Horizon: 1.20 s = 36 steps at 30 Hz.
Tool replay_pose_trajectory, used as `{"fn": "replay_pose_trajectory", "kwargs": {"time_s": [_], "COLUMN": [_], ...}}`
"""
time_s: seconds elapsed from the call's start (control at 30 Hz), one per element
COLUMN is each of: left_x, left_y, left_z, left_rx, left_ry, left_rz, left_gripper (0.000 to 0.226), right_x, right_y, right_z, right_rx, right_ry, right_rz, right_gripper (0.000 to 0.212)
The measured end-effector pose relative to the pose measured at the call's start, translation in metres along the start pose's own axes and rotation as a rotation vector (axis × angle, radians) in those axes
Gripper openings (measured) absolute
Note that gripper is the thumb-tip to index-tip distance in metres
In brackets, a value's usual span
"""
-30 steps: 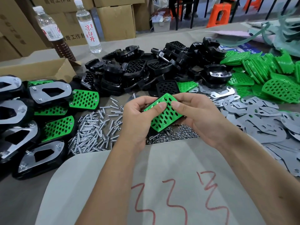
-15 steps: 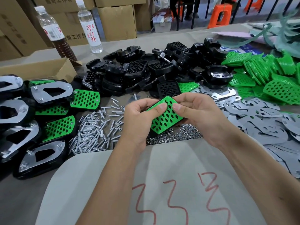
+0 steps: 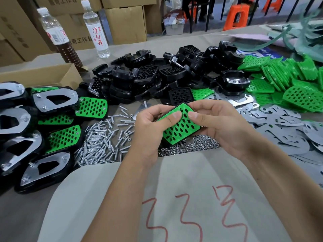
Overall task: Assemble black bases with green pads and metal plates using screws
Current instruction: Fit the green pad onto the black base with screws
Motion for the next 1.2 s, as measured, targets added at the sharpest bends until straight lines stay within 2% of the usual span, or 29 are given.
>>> {"fn": "replay_pose_trajectory", "kwargs": {"time_s": [0.13,0.33,0.5,0.63,0.73,0.93,1.07,1.2], "left_x": [0.001,-0.001,0.007,0.008,0.007,0.009,0.01,0.007], "left_y": [0.0,0.0,0.003,0.004,0.004,0.006,0.005,0.004], "left_z": [0.001,0.002,0.004,0.0,-0.002,0.003,0.006,0.003], "left_rx": [0.002,0.028,0.014,-0.06,-0.072,0.026,0.09,0.058], "left_ry": [0.007,-0.021,0.04,0.152,0.171,0.111,0.1,0.064], "left_rz": [0.003,0.018,-0.053,-0.105,-0.069,0.006,0.057,0.046], "left_gripper": [0.008,0.007,0.02,0.019,0.023,0.03,0.036,0.037], "right_x": [0.001,0.003,0.004,0.003,0.006,0.007,0.004,0.005], "right_y": [0.001,0.001,0.001,0.001,0.002,0.004,0.004,0.004], "right_z": [0.0,-0.01,-0.005,-0.005,-0.004,0.002,0.003,0.002], "right_rx": [-0.033,-0.098,-0.015,-0.008,0.029,0.112,0.12,0.099], "right_ry": [0.034,0.135,-0.005,-0.05,-0.108,-0.172,-0.161,-0.13], "right_rz": [0.03,-0.013,-0.087,-0.087,-0.086,-0.054,-0.024,-0.032], "right_gripper": [0.04,0.037,0.034,0.038,0.03,0.013,0.012,0.015]}}
Point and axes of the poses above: each hand's wrist, its own y-axis towards the middle knuckle, its own x-axis out of the back of the hand, z = x × y, the point moved 9 cm from there along y, towards the middle knuckle, and after that the axes turned 8 degrees about x, right-handed, at the moved point
